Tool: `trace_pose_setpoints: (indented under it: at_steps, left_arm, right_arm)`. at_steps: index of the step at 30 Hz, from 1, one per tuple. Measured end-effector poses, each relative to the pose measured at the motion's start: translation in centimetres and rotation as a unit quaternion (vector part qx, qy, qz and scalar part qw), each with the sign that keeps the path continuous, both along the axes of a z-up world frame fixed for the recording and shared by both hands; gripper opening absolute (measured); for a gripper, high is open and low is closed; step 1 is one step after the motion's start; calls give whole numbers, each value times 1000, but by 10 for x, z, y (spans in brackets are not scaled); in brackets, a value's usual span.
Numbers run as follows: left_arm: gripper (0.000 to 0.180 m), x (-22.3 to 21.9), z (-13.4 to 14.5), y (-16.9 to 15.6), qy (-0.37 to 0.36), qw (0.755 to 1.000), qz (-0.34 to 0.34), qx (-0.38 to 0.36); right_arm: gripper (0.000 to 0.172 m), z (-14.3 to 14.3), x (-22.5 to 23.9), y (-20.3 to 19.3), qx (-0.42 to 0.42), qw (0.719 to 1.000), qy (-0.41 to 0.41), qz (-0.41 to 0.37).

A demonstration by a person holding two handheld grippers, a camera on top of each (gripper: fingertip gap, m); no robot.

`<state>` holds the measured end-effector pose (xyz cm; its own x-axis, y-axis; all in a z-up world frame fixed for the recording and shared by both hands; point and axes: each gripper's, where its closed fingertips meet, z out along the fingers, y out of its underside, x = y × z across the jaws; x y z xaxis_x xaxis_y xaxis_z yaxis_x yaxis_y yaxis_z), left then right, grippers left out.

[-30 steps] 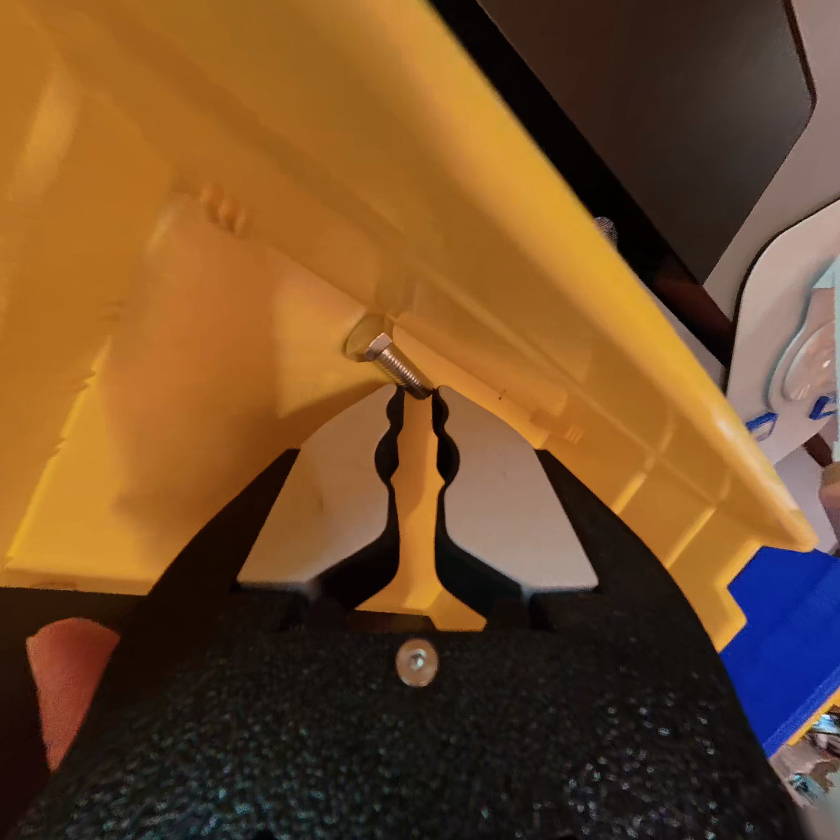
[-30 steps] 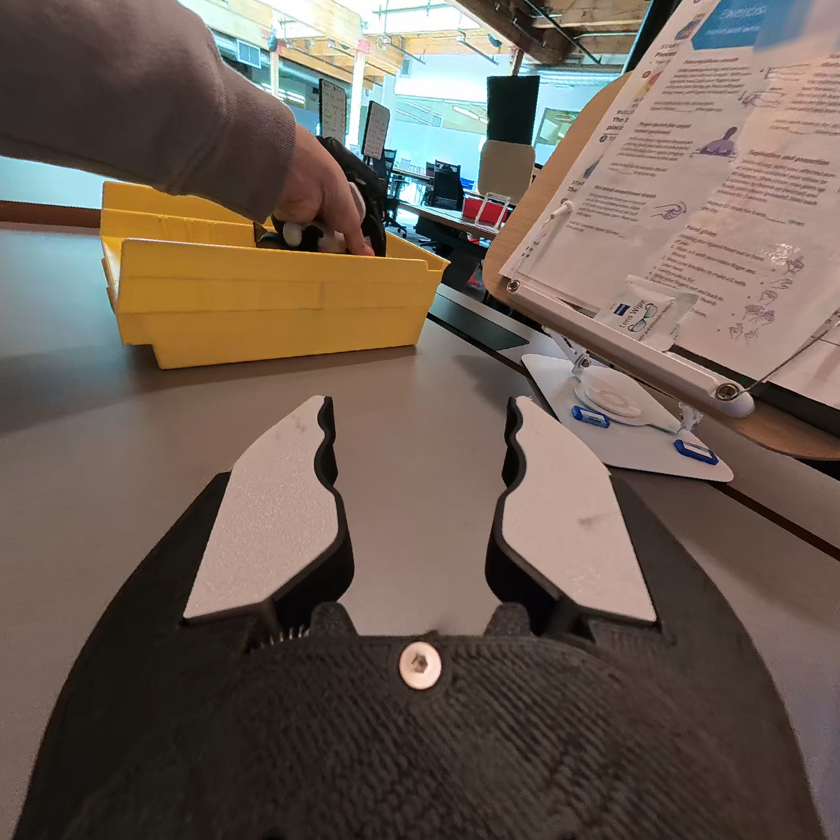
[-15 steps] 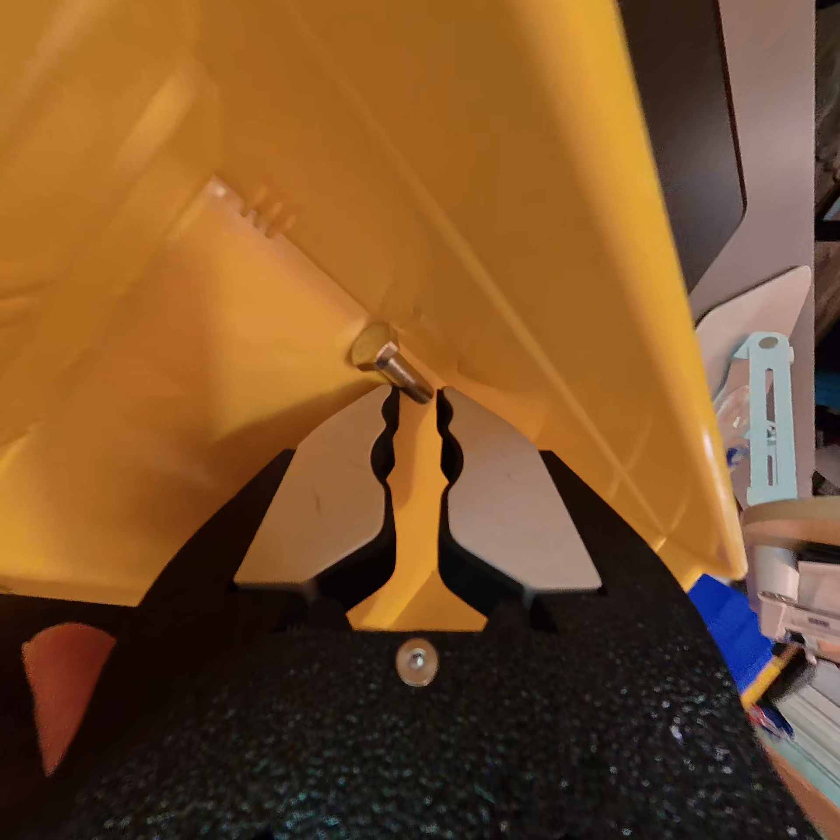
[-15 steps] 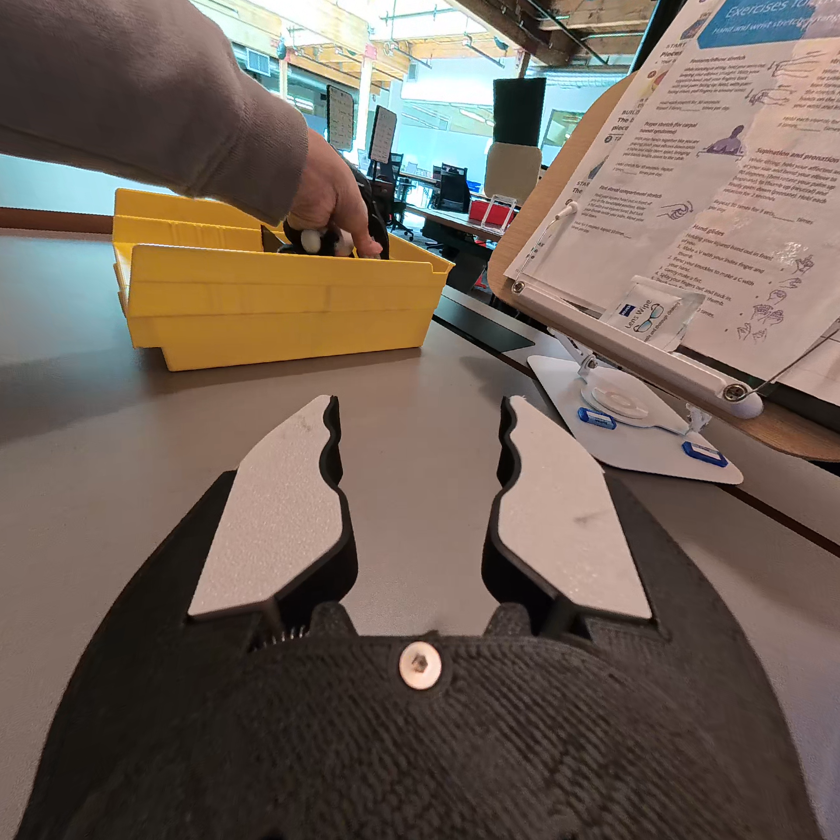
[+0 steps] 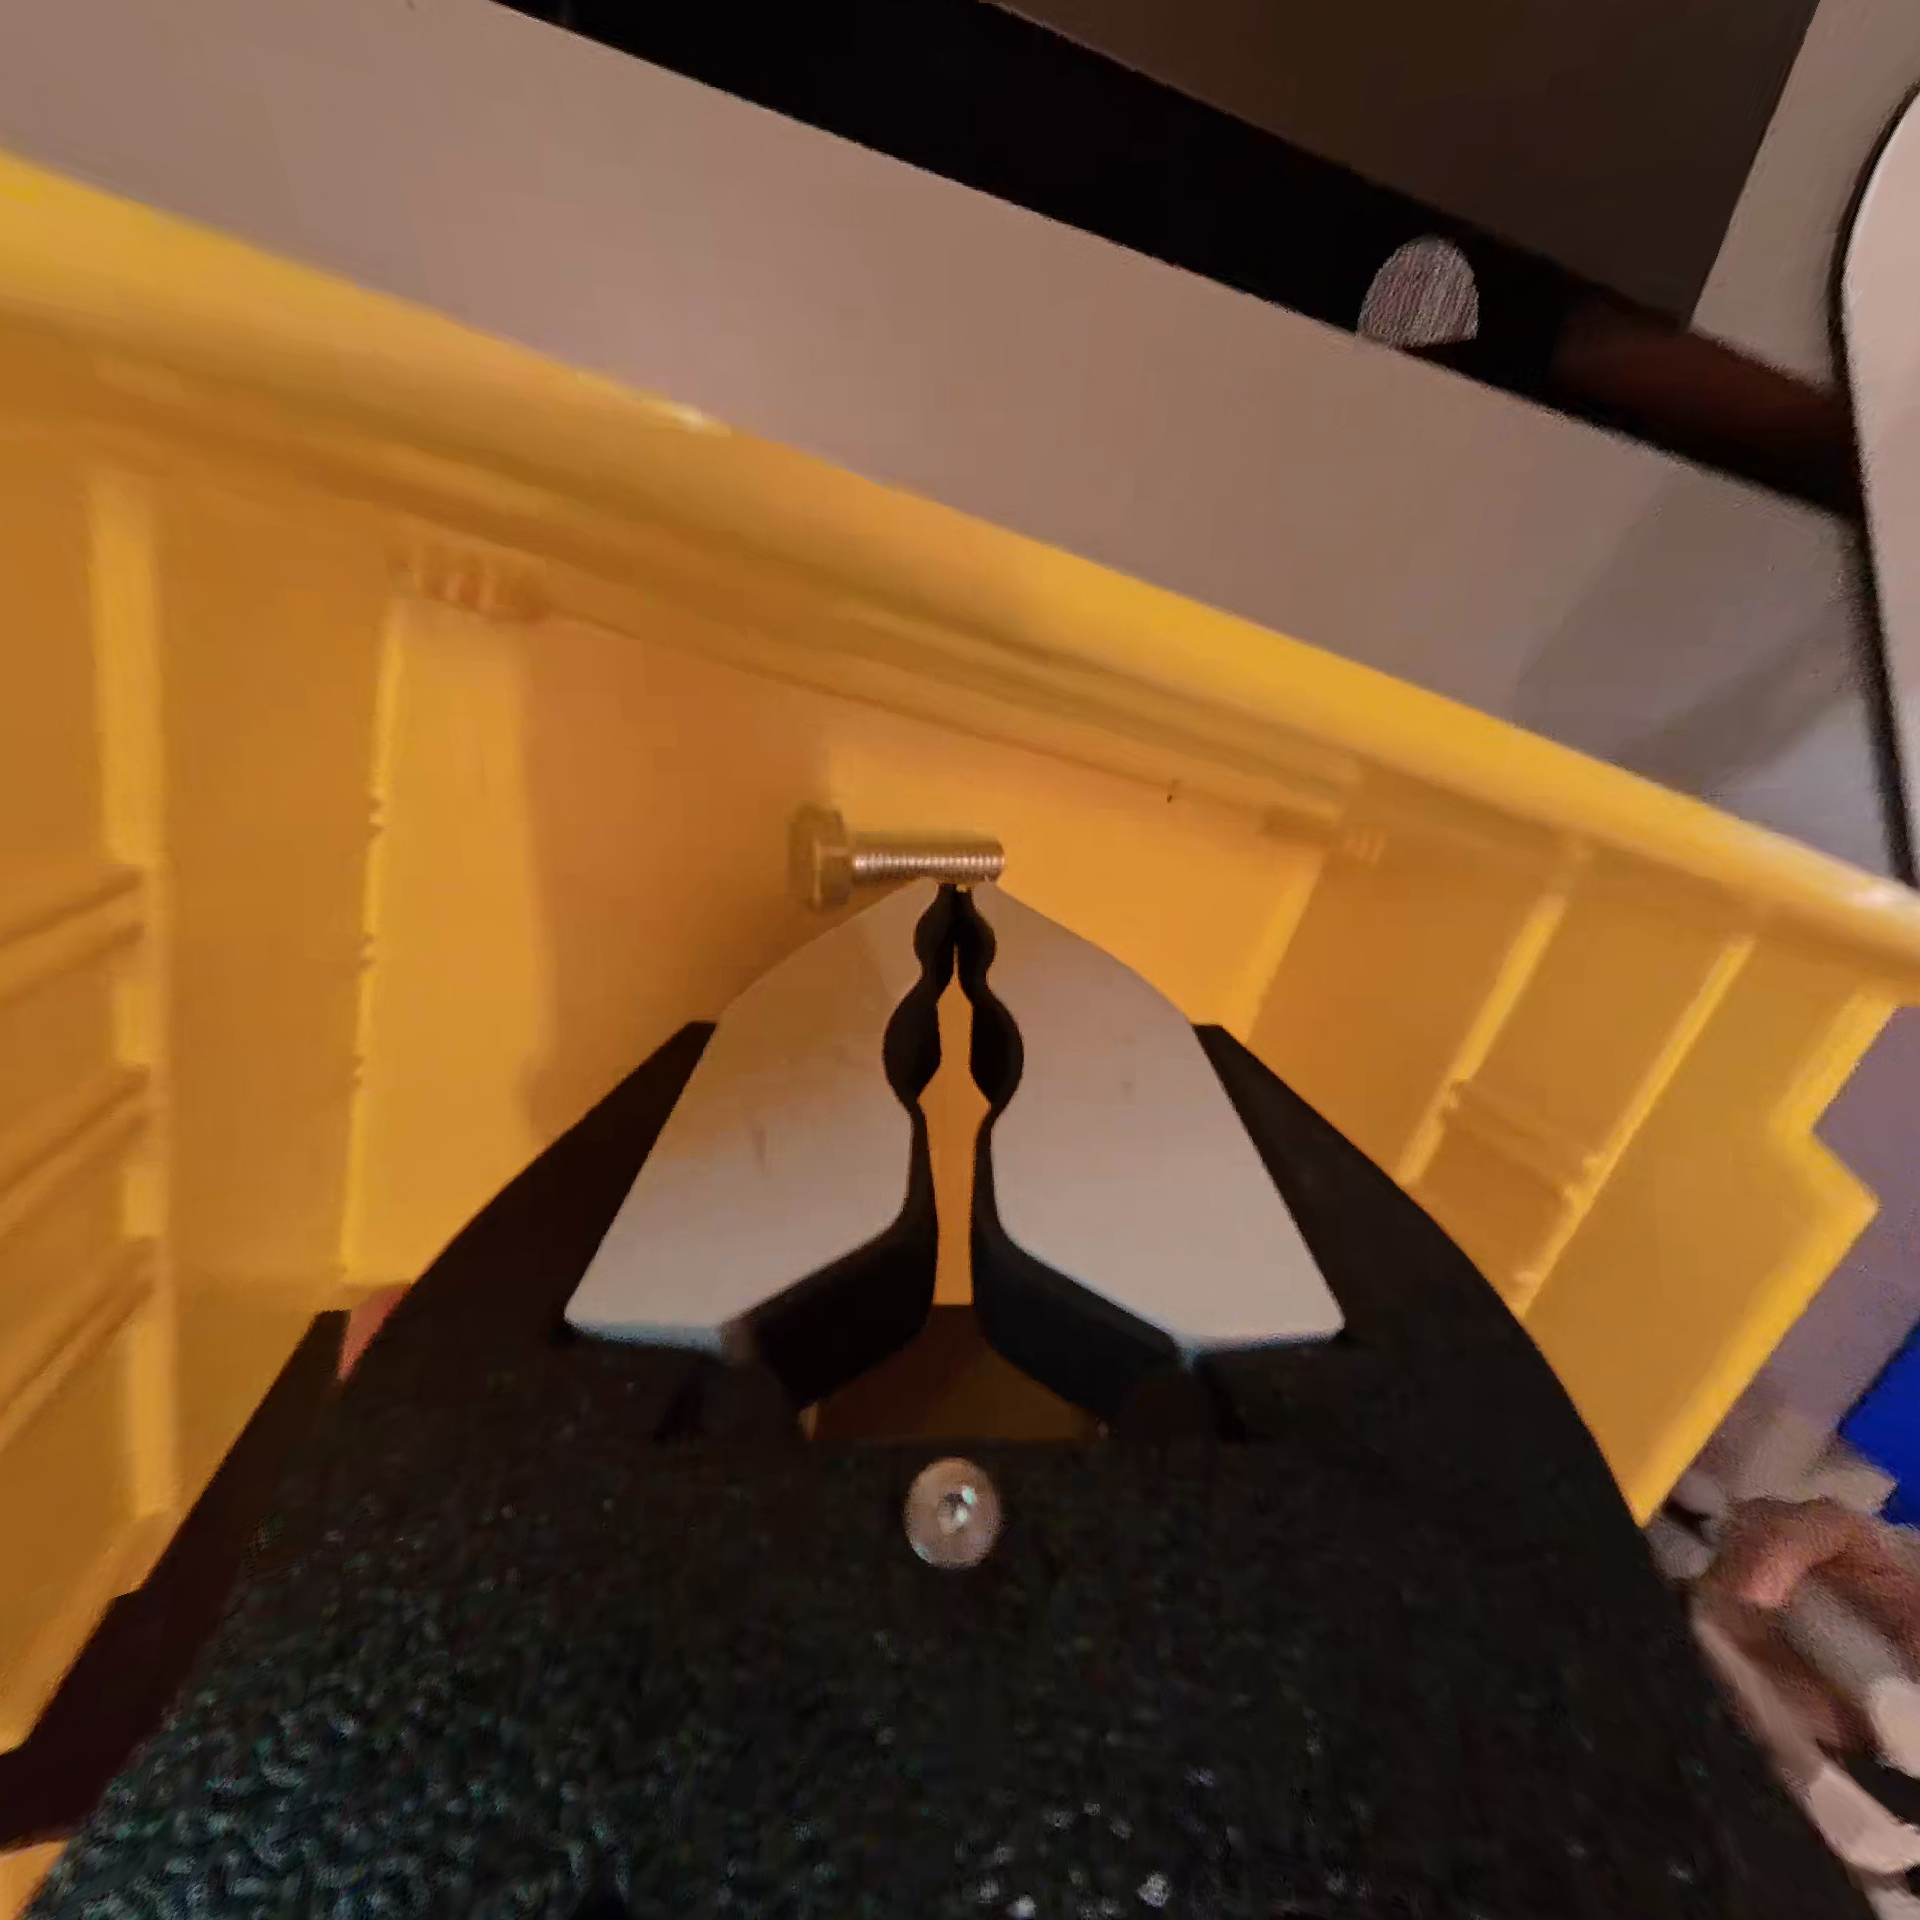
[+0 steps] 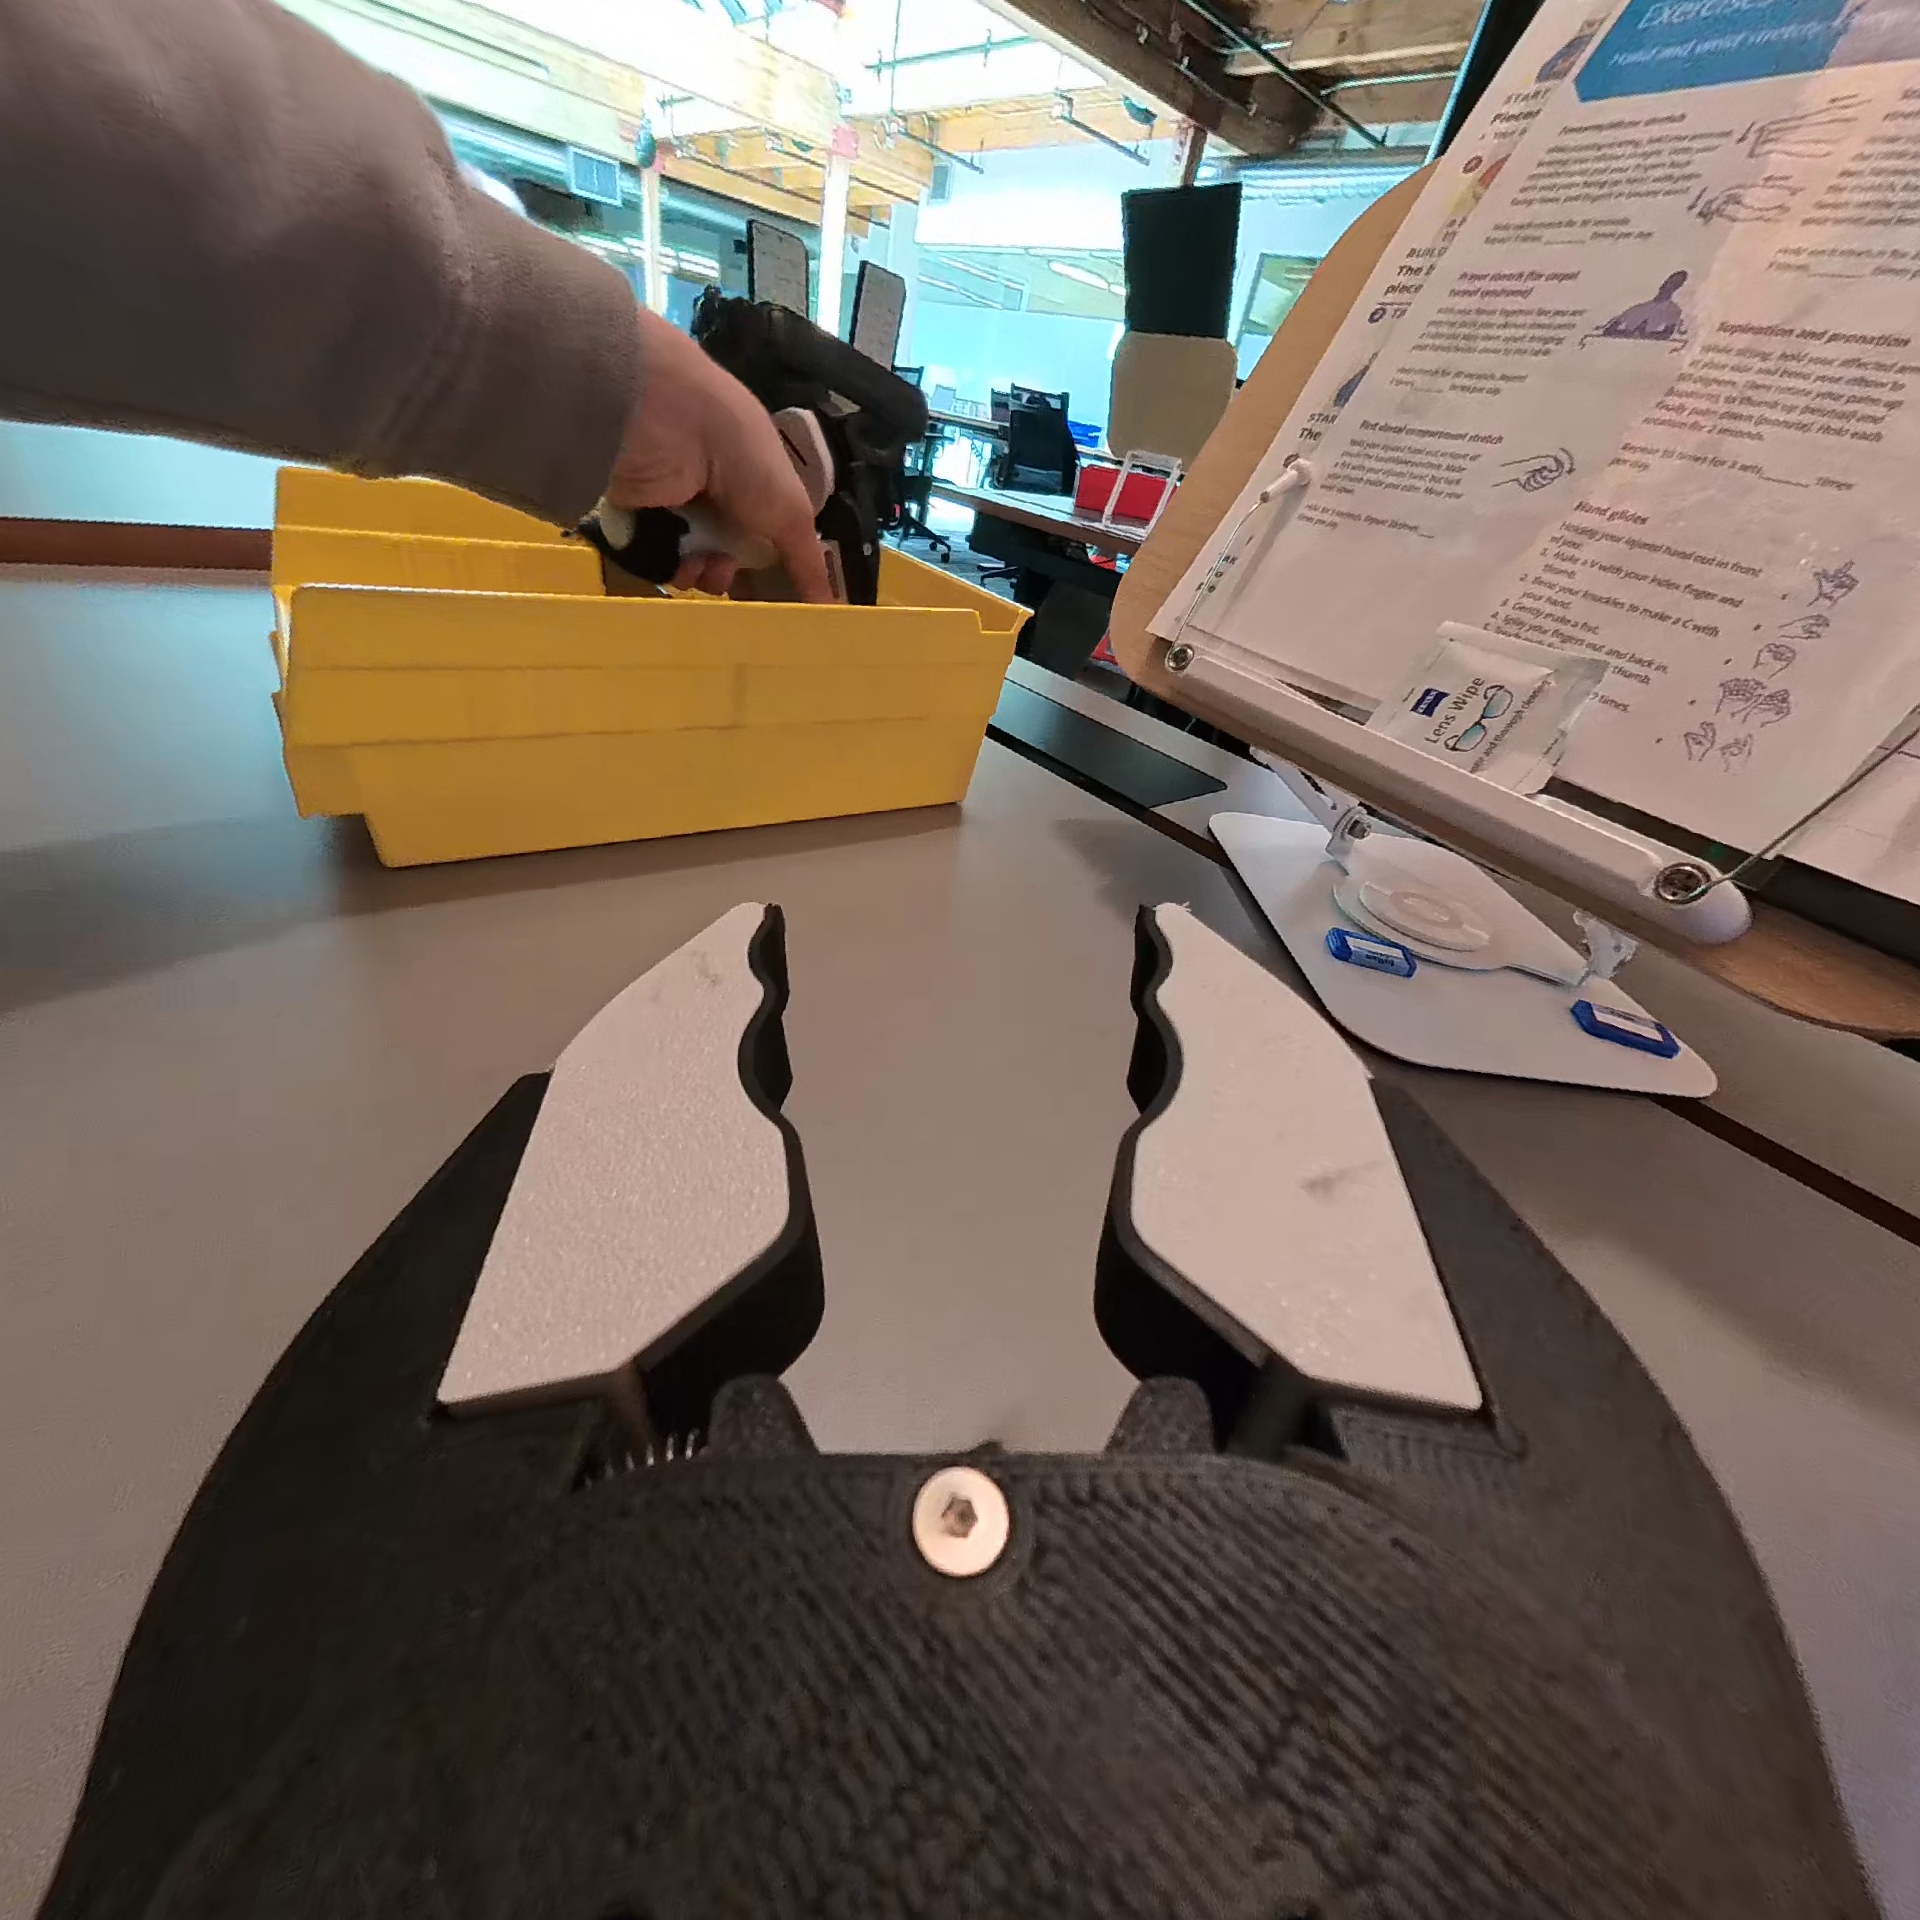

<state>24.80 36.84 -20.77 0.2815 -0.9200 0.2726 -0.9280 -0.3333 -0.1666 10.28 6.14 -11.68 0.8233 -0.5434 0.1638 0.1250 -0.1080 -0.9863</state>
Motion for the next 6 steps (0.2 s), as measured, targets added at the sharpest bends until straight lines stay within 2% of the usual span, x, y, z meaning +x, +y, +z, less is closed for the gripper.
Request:
trace_pose_setpoints:
  at_steps: [3,5,6]
  left_arm:
    - [0,-6,-2,-20,16,997,19,-73]
    - [0,0,2,-24,-3,992,54,-111]
    - [0,4,4,-22,-20,992,48,-113]
  right_arm:
    - [63,0,-1,1,-5,1000,-6,-1]
    - [63,-1,-2,2,-13,1000,-11,-2]
    - [63,-2,-2,3,-15,1000,-13,-2]
